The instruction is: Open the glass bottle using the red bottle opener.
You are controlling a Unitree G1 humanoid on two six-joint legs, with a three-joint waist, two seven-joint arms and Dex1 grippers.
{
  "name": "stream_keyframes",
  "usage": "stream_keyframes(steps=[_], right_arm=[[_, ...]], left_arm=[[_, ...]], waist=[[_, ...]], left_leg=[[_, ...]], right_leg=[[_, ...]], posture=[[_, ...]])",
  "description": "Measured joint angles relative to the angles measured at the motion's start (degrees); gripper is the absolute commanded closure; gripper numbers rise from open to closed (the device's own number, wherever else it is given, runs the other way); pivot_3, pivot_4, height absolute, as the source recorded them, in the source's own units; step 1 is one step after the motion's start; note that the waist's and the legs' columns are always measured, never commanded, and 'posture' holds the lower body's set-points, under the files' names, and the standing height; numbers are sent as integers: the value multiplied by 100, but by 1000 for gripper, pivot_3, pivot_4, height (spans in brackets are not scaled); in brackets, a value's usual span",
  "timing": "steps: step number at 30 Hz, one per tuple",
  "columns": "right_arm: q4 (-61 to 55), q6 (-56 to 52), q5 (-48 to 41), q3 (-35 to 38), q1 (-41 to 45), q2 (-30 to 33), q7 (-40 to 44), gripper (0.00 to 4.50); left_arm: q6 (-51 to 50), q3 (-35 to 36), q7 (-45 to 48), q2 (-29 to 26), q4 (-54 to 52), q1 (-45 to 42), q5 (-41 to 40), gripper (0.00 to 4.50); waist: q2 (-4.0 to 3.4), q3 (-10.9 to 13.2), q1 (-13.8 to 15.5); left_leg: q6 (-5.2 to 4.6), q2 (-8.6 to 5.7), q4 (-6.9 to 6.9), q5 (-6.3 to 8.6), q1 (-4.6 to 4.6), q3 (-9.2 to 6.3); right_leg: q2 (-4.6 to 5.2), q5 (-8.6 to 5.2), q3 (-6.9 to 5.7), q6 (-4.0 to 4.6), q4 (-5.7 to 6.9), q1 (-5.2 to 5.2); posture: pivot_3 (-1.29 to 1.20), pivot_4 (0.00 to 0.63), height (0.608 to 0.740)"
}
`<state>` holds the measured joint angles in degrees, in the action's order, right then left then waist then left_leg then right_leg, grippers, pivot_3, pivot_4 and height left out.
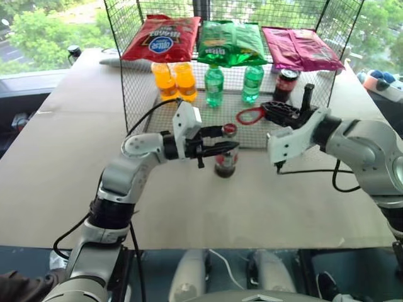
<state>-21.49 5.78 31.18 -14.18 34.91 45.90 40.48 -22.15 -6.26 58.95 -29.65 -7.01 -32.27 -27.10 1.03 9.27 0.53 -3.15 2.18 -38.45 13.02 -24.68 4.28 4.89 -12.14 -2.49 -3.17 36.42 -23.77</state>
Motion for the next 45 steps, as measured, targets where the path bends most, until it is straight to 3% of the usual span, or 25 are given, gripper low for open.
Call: stream_keyframes(steps=[8,12,17,28,45], right_arm=[[-109,-168,-44,136,19,-178,60,4500],[-909,-1205,-431,458,-651,-812,178,4500],[-1351,-1517,-178,425,-1382,-826,209,4500],[-1356,-1442,233,291,-1438,-846,162,4500],[-1166,-1275,189,129,-1063,-1118,185,4500]], left_arm=[[-3,1,2,0,19,-11,-1,2786],[243,37,119,1,147,55,-11,2786],[780,190,397,-1,466,206,-20,2786],[850,176,461,-4,603,134,-20,2786],[383,142,327,-1,594,-106,-13,2786]], waist=[[-1,1,24],[0,-3,27],[-6,-6,9],[-8,-8,-5],[-8,-7,3]], left_leg=[[1,-1,1,-1,-1,2],[5,1,2,-3,0,0],[-5,3,2,3,11,3],[2,7,-1,-1,21,3],[2,6,-1,-2,15,1]], right_leg=[[1,0,1,-1,-1,0],[-1,9,-1,10,-2,3],[0,-4,0,-5,0,4],[0,-4,4,-4,16,4],[-1,-5,3,-6,16,0]], posture=[[0,150,740],[0,150,740],[0,150,740],[0,150,740],[0,150,740]])
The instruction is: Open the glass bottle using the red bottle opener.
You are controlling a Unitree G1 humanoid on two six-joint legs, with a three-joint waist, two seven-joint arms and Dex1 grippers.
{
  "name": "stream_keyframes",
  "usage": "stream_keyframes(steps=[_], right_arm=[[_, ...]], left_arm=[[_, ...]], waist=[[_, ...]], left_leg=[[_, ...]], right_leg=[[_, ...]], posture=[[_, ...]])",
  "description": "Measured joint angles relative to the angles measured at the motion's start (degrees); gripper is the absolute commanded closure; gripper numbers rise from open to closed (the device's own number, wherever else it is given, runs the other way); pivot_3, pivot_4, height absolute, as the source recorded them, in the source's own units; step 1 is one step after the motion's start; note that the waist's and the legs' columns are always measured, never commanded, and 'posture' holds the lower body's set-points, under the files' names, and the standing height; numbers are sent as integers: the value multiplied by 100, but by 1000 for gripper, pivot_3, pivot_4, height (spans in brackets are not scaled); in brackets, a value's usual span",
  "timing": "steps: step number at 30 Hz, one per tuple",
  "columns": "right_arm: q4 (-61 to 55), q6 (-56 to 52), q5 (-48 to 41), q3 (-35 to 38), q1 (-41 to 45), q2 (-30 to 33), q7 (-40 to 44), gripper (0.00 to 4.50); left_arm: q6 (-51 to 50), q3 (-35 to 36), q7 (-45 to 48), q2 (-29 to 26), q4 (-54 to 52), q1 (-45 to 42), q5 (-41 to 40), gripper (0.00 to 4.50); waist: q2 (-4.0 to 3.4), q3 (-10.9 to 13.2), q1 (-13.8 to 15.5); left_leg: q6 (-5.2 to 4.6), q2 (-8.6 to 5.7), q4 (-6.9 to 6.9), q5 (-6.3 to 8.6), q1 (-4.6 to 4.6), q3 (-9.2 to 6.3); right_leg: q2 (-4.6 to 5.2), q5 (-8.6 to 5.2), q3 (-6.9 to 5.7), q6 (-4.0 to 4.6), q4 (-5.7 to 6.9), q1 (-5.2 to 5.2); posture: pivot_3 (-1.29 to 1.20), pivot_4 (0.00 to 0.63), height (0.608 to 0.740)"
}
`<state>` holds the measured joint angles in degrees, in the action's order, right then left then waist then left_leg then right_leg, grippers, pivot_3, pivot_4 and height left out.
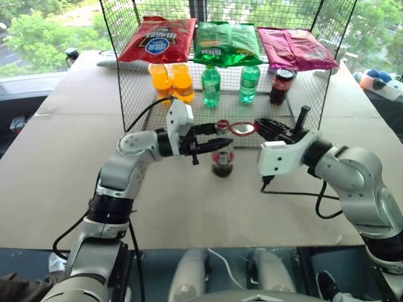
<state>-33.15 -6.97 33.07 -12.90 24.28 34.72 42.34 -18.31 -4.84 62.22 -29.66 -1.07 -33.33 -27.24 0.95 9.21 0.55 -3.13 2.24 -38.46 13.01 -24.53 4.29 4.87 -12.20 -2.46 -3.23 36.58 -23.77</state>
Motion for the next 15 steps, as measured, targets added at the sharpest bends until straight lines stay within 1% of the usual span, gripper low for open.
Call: stream_keyframes(steps=[9,15], right_arm=[[20,-6,-43,-9,40,-169,0,4500],[-155,106,-139,-13,378,-383,-87,4500]], left_arm=[[-132,39,-34,-4,-16,-48,7,2786],[-139,-98,-52,57,-34,-141,51,2786]], waist=[[-1,3,10],[0,4,18]], left_leg=[[0,-1,0,0,-6,-3],[0,-3,0,0,-9,-5]], right_leg=[[0,0,-1,0,-1,-2],[1,0,-2,1,-4,-2]], posture=[[0,150,740],[0,150,740]])
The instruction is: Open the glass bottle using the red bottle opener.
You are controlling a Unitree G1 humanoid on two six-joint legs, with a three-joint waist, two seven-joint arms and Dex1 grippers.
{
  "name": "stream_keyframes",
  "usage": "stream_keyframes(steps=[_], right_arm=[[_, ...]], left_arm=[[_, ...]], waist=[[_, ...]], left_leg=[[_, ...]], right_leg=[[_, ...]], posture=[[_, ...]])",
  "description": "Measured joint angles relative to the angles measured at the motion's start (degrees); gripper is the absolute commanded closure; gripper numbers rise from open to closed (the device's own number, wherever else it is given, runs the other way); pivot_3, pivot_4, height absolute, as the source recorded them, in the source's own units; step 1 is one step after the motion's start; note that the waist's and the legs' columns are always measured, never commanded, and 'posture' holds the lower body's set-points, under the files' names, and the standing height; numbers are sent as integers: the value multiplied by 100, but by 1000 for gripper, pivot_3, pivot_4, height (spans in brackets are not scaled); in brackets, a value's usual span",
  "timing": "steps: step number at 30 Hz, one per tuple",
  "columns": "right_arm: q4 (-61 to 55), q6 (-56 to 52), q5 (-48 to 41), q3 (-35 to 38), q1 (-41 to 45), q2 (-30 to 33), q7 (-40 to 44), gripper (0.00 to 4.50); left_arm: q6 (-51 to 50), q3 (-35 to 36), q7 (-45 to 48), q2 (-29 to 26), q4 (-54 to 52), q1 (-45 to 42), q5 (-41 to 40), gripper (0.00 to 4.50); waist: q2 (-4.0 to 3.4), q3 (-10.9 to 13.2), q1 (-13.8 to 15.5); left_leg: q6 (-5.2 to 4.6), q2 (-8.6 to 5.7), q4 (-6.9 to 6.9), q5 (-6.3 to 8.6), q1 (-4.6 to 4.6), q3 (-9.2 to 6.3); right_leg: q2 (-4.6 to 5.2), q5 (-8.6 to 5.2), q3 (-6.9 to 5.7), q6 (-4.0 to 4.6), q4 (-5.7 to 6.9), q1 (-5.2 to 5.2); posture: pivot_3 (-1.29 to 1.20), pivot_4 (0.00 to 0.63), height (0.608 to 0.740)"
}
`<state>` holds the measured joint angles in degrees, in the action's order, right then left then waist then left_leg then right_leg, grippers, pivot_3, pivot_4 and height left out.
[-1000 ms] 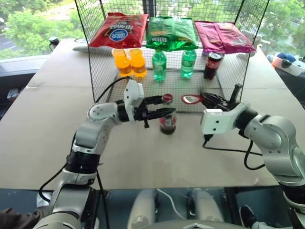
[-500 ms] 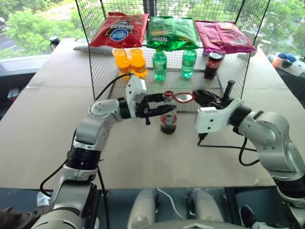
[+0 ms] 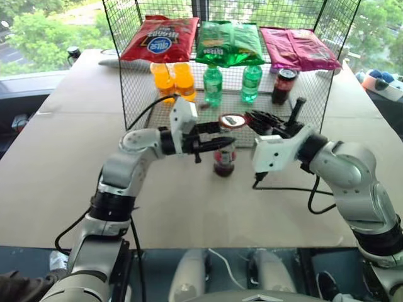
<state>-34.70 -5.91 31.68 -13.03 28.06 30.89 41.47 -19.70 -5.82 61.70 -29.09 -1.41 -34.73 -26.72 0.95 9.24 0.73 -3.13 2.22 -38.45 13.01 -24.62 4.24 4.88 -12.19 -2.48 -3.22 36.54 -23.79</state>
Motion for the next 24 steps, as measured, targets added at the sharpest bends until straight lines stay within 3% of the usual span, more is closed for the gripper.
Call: stream_keyframes(steps=[10,18,24], right_arm=[[-27,-450,-18,94,-177,-275,-101,4500],[-568,-2920,-712,735,-1254,-1719,-256,4500],[-829,-4849,-1536,845,-1840,-1953,-98,4500]], left_arm=[[12,1,43,2,12,-28,26,2786],[61,16,45,18,11,-2,34,2786],[148,46,11,15,-65,105,52,2786]], waist=[[0,0,3],[-3,1,-3],[-4,0,-5]], left_leg=[[0,0,1,0,-1,-1],[0,2,2,0,-4,-1],[0,8,3,1,-3,-5]], right_leg=[[-1,0,-2,1,0,0],[-1,8,-2,13,0,-2],[3,12,-3,20,0,-2]], posture=[[0,150,740],[0,150,740],[0,150,740]])
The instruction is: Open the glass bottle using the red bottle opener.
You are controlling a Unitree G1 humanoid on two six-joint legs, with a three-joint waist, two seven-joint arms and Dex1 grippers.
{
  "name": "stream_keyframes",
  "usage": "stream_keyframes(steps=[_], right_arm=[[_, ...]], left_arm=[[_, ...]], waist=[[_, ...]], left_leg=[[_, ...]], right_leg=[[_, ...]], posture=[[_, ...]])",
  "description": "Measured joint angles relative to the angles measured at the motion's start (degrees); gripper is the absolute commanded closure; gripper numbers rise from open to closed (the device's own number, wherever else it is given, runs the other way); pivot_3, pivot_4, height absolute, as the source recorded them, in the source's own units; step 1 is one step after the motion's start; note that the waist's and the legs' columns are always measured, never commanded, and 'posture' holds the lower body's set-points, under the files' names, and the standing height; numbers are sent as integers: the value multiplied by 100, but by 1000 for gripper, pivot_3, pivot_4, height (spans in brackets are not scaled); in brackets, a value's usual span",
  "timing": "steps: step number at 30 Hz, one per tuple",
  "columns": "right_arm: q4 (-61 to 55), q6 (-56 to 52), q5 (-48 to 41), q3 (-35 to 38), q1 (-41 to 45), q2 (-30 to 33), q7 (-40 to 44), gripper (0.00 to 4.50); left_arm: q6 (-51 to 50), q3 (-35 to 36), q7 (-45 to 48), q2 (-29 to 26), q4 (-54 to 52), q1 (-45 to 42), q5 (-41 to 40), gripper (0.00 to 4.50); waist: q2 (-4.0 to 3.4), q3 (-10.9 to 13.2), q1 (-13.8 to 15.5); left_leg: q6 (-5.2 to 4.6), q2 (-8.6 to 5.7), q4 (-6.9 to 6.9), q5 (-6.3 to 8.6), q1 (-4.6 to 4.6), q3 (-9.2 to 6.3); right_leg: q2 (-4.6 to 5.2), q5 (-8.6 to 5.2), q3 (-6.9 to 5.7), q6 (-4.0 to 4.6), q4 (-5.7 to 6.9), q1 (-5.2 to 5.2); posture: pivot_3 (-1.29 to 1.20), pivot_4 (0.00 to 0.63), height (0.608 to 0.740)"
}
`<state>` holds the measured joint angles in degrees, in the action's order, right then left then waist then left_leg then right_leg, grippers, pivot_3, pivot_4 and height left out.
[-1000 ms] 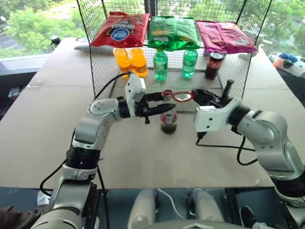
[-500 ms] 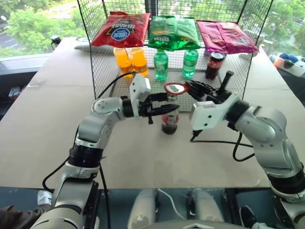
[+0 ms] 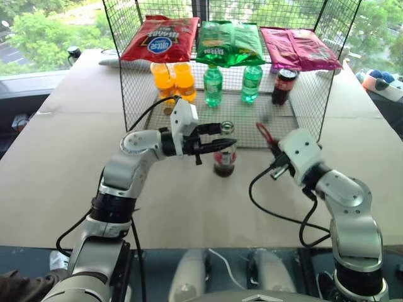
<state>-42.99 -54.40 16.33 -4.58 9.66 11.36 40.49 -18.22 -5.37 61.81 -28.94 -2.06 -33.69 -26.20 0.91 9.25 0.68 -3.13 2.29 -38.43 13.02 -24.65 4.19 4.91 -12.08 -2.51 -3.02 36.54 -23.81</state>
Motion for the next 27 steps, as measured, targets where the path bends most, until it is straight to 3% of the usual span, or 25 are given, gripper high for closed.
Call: stream_keyframes(steps=[7,11,12,14,16,17,19,21,22,27], right_arm=[[468,-2178,-1237,865,382,-762,49,4500],[793,-2842,-1770,1256,687,-784,9,3159],[854,-2956,-1889,1325,726,-750,-25,2571],[949,-3074,-2032,1433,775,-698,-102,1813],[1005,-3128,-2181,1479,848,-615,-194,983],[1005,-3136,-2231,1491,871,-592,-222,687],[1004,-3138,-2377,1539,920,-514,-319,0],[1002,-3121,-2486,1586,939,-442,-429,0],[997,-3114,-2528,1599,947,-424,-479,0],[846,-3038,-2808,1721,1095,-334,-684,0]], left_arm=[[-1,22,-52,-7,-67,41,21,2786],[2,21,-54,-6,-95,44,20,2803],[1,21,-54,-6,-98,45,20,2803],[-1,22,-52,-7,-102,48,19,2803],[-10,23,-48,-8,-102,49,22,2123],[-24,20,-48,-17,-96,55,38,2007],[-67,18,-52,-30,-41,135,105,1102],[-109,16,-48,-34,12,170,135,214],[-118,16,-44,-35,18,173,136,35],[-125,22,-14,-59,18,181,139,35]], waist=[[-3,2,-13],[-3,2,-6],[-5,3,-10],[-5,3,-12],[-7,4,-18],[-7,4,-21],[-9,6,-30],[-8,6,-26],[-8,7,-26],[-10,8,-34]], left_leg=[[0,6,1,1,-2,0],[0,3,7,1,-6,-1],[0,2,8,1,-6,0],[0,1,10,1,-6,-1],[0,1,10,1,-6,-1],[0,1,11,1,-6,-1],[0,0,11,1,-12,0],[-1,-3,13,1,-22,0],[-1,-5,14,1,-23,0],[-2,-6,22,2,-23,0]], right_leg=[[1,1,0,1,0,-5],[3,1,0,3,-2,-9],[3,1,0,3,-3,-10],[3,1,0,3,-3,-10],[3,1,0,3,-3,-10],[3,1,0,2,-3,-11],[2,1,0,2,-4,-16],[3,1,1,2,-4,-26],[3,1,1,2,-5,-26],[0,1,1,1,-12,-26]], posture=[[0,150,740],[0,150,740],[0,150,740],[0,150,740],[0,150,740],[0,150,740],[0,150,740],[0,150,740],[0,150,740],[0,150,740]])
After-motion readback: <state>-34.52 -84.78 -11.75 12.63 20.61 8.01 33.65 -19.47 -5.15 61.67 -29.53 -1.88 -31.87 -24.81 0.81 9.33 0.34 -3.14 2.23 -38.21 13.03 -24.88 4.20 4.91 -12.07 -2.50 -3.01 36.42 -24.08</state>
